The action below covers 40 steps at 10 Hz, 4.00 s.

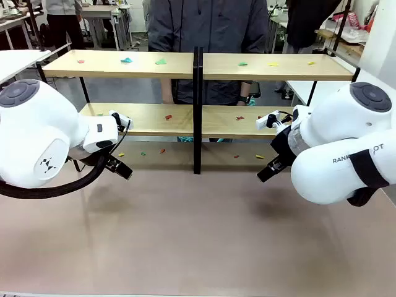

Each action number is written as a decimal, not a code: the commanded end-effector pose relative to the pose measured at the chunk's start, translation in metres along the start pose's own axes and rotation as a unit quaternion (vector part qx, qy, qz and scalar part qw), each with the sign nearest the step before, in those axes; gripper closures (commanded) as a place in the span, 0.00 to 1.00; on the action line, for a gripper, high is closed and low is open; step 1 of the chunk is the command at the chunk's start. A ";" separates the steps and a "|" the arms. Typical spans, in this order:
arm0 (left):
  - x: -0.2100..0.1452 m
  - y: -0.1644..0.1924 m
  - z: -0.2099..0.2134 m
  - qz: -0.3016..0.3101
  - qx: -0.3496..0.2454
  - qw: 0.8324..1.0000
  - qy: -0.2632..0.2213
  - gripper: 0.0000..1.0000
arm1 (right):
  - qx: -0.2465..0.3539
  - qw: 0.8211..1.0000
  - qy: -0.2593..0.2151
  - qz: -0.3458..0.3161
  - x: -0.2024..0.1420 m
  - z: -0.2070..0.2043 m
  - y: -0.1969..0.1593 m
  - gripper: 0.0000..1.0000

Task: Clean the shelves.
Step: Pick up the Duster when the human hands it over.

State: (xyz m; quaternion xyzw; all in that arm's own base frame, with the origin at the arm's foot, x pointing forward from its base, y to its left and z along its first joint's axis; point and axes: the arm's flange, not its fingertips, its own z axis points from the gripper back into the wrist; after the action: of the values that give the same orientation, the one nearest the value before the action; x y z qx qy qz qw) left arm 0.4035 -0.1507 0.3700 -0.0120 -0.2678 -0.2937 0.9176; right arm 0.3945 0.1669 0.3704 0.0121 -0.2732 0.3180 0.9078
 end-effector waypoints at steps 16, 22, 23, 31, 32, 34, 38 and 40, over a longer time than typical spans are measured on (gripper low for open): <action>-0.086 0.026 0.196 -0.083 -0.057 0.992 -0.078 0.00 | 0.013 0.995 -0.080 0.050 -0.048 0.197 0.039 0.00; -0.143 0.075 0.325 -0.098 -0.084 0.953 -0.275 0.00 | -0.057 0.984 -0.159 0.050 -0.084 0.354 0.046 0.00; -0.145 0.085 0.331 -0.095 -0.100 0.944 -0.300 0.00 | -0.053 0.983 -0.174 0.036 -0.092 0.367 0.036 0.00; -0.129 0.103 0.317 -0.042 -0.104 0.928 -0.357 0.00 | -0.037 0.971 -0.238 -0.008 -0.106 0.387 -0.015 0.00; -0.128 0.102 0.317 -0.038 -0.104 0.928 -0.356 0.00 | -0.036 0.968 -0.247 -0.010 -0.107 0.389 -0.019 0.00; -0.126 0.106 0.314 -0.035 -0.109 0.929 -0.353 0.00 | -0.013 0.965 -0.260 -0.016 -0.107 0.391 -0.034 0.00; -0.124 0.110 0.309 -0.038 -0.113 0.932 -0.343 0.00 | -0.001 0.952 -0.299 -0.063 -0.113 0.402 -0.060 0.00; -0.122 0.115 0.307 -0.038 -0.119 0.932 -0.341 0.00 | 0.004 0.951 -0.301 -0.070 -0.113 0.397 -0.065 0.00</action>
State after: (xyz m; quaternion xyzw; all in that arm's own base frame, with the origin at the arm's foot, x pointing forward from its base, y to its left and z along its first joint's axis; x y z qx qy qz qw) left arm 0.2431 0.0800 0.6265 -0.1996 -0.5237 -0.3421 0.7542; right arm 0.1894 -0.0175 0.6824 0.1234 -0.5236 0.2290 0.8113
